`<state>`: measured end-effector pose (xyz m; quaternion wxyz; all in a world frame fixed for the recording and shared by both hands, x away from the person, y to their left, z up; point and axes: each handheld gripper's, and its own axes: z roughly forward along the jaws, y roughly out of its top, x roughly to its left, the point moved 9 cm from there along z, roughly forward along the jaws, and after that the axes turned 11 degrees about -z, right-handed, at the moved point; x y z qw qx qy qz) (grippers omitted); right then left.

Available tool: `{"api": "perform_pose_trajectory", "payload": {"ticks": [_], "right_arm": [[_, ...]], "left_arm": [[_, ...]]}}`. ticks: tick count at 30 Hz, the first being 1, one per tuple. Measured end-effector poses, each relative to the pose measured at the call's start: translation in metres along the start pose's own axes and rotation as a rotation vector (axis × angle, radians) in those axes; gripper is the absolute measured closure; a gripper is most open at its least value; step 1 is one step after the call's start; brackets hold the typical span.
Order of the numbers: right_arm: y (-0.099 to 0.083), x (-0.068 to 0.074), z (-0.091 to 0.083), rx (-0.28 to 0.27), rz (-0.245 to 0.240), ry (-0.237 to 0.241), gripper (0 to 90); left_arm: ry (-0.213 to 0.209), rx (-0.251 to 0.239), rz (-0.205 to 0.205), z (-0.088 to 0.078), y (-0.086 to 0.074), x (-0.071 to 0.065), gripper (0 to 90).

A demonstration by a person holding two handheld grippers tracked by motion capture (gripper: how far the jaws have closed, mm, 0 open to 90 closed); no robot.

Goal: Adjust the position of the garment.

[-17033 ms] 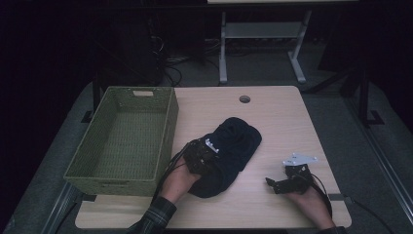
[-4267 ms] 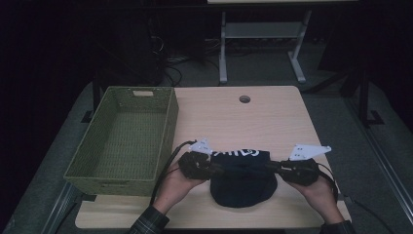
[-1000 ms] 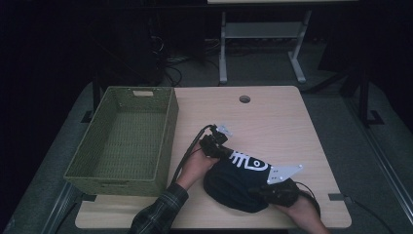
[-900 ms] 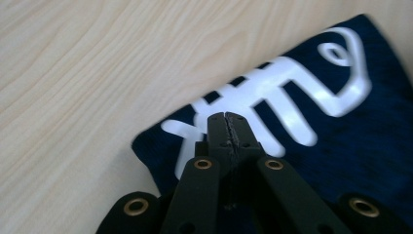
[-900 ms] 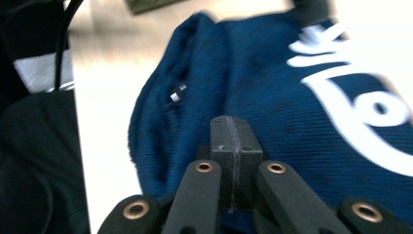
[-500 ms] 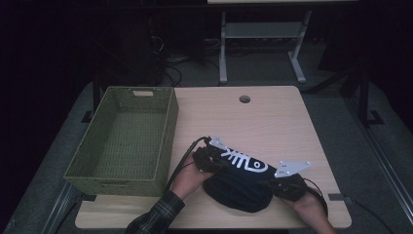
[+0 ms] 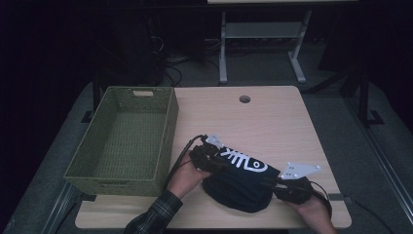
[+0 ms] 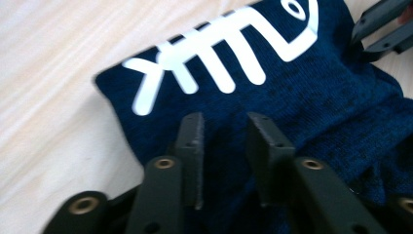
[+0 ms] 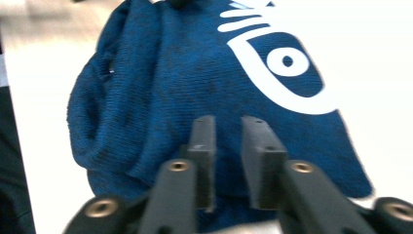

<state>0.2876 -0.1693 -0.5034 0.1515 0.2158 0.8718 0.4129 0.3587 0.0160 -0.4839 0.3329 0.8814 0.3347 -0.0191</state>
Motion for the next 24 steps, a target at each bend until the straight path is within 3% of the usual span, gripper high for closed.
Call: {"api": "perform_pose_trajectory", "payload": {"ticks": [3, 8, 13, 16, 18, 24], "right_arm": [[-0.005, -0.008, -0.011, -0.019, 0.028, -0.048, 58.1], [-0.02, -0.025, -0.025, -0.015, 0.069, -0.146, 37.1], [-0.039, -0.037, -0.028, 0.028, 0.124, -0.226, 16.5], [-0.051, -0.041, -0.021, 0.069, 0.179, -0.213, 13.6], [-0.057, -0.045, -0.017, 0.09, 0.199, -0.223, 12.8], [-0.065, -0.049, -0.011, 0.131, 0.195, -0.256, 7.9]], "left_arm": [[0.027, -0.009, -0.017, -0.007, -0.001, 0.006, 53.4], [0.037, -0.021, -0.065, -0.01, -0.005, 0.013, 41.0], [0.028, -0.004, -0.075, -0.006, -0.009, 0.017, 31.9], [0.017, -0.02, -0.087, -0.002, -0.008, 0.016, 27.5], [0.025, -0.013, -0.071, 0.001, -0.009, 0.017, 23.9], [0.024, 0.001, -0.074, 0.012, -0.013, 0.017, 21.1]]}}
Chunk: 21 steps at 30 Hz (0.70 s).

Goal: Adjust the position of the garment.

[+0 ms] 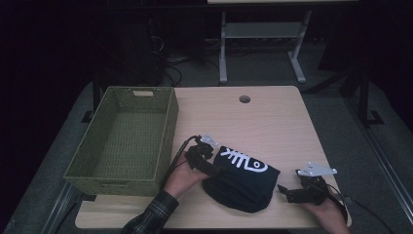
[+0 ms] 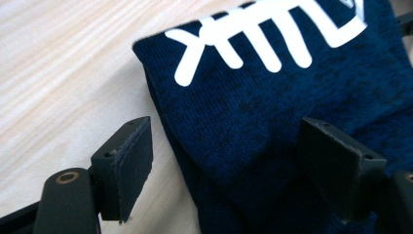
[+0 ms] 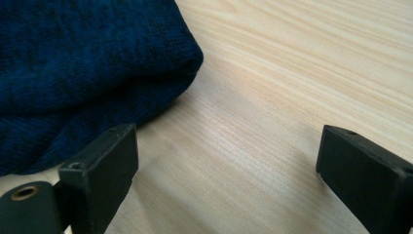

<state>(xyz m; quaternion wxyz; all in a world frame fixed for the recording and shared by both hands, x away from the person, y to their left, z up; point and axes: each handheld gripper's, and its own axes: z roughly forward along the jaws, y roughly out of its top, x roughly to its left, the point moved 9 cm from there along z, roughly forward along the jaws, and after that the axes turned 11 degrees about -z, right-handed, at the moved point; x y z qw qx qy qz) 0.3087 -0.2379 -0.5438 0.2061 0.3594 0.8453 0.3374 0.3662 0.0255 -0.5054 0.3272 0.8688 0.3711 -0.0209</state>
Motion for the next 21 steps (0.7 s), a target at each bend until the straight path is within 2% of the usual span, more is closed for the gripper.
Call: {"api": "perform_pose_trajectory", "payload": {"ticks": [1, 2, 3, 8, 12, 15, 21], "right_arm": [[0.0, 0.0, 0.0, 0.0, -0.001, -0.002, 7.6], [0.0, 0.0, 0.0, -0.003, -0.001, 0.0, 6.7], [0.0, 0.0, 0.0, -0.003, 0.001, 0.002, 6.7], [0.0, 0.001, 0.001, 0.012, -0.016, 0.006, 6.7], [-0.001, 0.001, 0.002, 0.017, -0.013, 0.011, 6.7], [-0.001, 0.001, 0.002, 0.017, -0.012, 0.011, 6.7], [-0.001, 0.001, 0.002, 0.018, -0.013, 0.011, 6.6]], "left_arm": [[0.003, 0.0, -0.01, 0.003, -0.001, 0.0, 21.0], [0.01, 0.016, 0.008, 0.004, -0.003, 0.001, 20.9], [0.012, 0.012, -0.007, 0.007, -0.003, 0.001, 20.3], [0.017, 0.052, 0.003, 0.015, -0.009, 0.003, 19.2], [0.015, 0.058, -0.005, 0.018, -0.01, 0.005, 19.0], [0.005, 0.053, -0.031, 0.021, -0.012, 0.004, 18.9], [0.021, 0.044, -0.018, 0.022, -0.011, 0.003, 19.1]]}}
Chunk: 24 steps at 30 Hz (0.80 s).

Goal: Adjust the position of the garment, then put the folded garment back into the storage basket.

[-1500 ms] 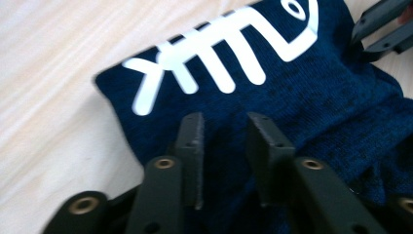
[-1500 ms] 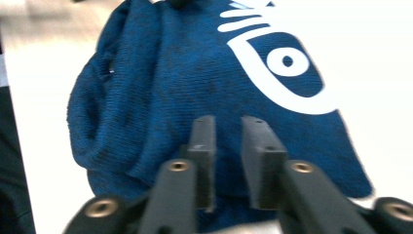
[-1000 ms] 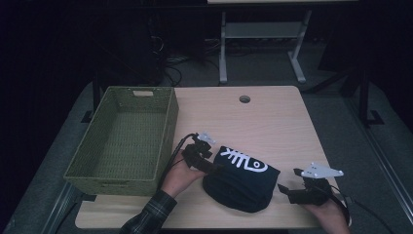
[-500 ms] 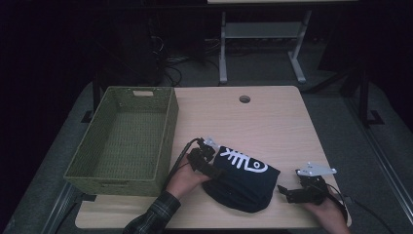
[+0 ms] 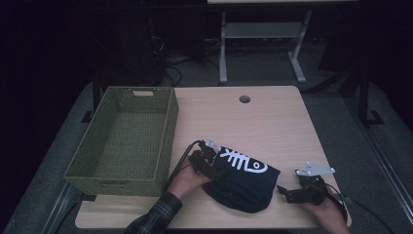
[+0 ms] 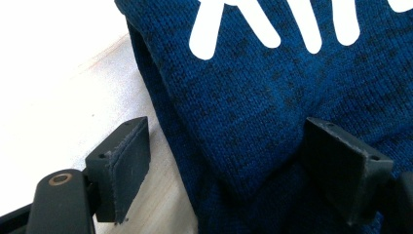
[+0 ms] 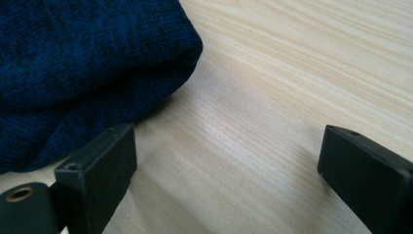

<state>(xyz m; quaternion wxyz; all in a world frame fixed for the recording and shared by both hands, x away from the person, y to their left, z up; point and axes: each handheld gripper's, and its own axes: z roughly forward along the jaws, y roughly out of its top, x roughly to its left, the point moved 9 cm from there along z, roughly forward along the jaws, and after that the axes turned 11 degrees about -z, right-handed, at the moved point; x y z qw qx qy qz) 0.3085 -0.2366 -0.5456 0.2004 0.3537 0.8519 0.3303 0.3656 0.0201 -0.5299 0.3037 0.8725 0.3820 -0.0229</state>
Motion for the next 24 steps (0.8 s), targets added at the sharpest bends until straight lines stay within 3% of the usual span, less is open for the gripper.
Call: {"api": "perform_pose_trajectory", "payload": {"ticks": [1, 5, 9, 19, 24], "right_arm": [[0.0, 0.0, 0.0, 0.0, -0.001, 0.0, 6.6], [0.0, 0.0, 0.0, 0.0, 0.0, 0.0, 6.6], [0.0, 0.0, 0.001, -0.001, 0.0, 0.0, 6.4], [0.001, 0.0, 0.001, -0.001, 0.002, 0.0, 6.4], [0.0, 0.0, 0.001, -0.001, 0.001, 0.0, 6.5]], "left_arm": [[0.004, 0.012, 0.017, -0.001, -0.001, 0.001, 19.9], [-0.017, 0.013, 0.014, -0.001, -0.001, -0.002, 26.3], [-0.064, 0.013, 0.013, -0.002, -0.001, -0.006, 39.1], [-0.128, 0.042, -0.004, 0.0, 0.001, -0.01, 63.7], [-0.146, 0.059, -0.02, 0.0, 0.001, -0.009, 69.1]]}}
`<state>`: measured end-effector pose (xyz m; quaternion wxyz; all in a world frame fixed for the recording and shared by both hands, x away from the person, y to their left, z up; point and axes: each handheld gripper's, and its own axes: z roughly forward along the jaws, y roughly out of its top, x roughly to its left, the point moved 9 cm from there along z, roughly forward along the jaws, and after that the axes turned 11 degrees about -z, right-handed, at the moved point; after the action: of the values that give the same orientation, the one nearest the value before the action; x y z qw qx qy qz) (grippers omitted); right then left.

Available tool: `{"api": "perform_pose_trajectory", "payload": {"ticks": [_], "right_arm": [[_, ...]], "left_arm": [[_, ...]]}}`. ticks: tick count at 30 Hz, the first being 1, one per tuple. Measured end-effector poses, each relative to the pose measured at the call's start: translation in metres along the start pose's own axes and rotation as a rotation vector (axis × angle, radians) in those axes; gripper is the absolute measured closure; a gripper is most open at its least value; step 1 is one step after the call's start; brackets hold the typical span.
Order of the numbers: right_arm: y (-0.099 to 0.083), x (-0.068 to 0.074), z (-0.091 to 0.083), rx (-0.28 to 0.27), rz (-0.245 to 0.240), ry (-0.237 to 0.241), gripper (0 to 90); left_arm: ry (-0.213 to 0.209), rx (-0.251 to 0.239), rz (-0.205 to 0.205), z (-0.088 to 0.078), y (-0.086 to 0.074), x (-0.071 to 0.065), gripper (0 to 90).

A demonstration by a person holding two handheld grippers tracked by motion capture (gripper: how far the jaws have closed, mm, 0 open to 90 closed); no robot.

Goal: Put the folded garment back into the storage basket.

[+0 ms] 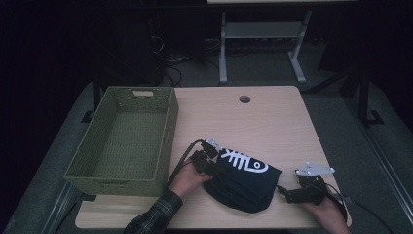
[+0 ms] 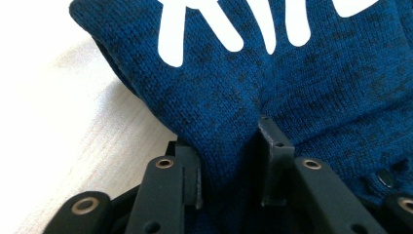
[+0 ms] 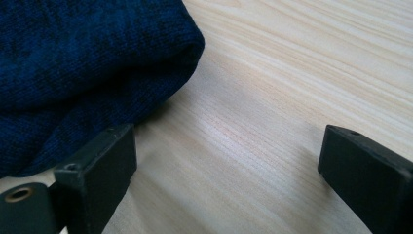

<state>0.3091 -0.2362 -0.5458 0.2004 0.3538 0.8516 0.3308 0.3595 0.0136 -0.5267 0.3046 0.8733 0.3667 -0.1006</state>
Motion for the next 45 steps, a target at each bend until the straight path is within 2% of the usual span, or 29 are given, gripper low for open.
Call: {"api": "perform_pose_trajectory", "payload": {"ticks": [7, 12, 20, 31, 34, 39, 45], "right_arm": [[0.0, 0.0, 0.0, 0.001, -0.001, 0.0, 6.5], [0.0, 0.0, 0.0, 0.003, 0.004, 0.001, 6.5], [0.0, 0.0, 0.0, 0.0, 0.005, 0.001, 6.5], [0.0, 0.0, 0.0, 0.0, 0.005, 0.001, 6.5], [0.0, 0.0, 0.0, 0.0, 0.005, 0.001, 6.5], [0.0, 0.0, 0.0, 0.0, 0.005, 0.001, 6.5], [0.0, 0.0, 0.0, -0.001, 0.004, 0.001, 6.5]], "left_arm": [[0.019, 0.01, 0.008, -0.003, 0.002, -0.003, 70.6], [0.002, 0.005, -0.002, -0.012, 0.006, -0.008, 70.6], [0.006, 0.001, -0.014, -0.029, 0.017, -0.013, 70.6], [0.025, 0.059, 0.029, -0.053, 0.036, -0.03, 70.6], [0.014, 0.067, 0.032, -0.059, 0.042, -0.035, 70.6], [0.022, 0.08, 0.038, -0.072, 0.051, -0.043, 70.6], [0.013, 0.082, 0.031, -0.087, 0.058, -0.047, 70.6]]}}
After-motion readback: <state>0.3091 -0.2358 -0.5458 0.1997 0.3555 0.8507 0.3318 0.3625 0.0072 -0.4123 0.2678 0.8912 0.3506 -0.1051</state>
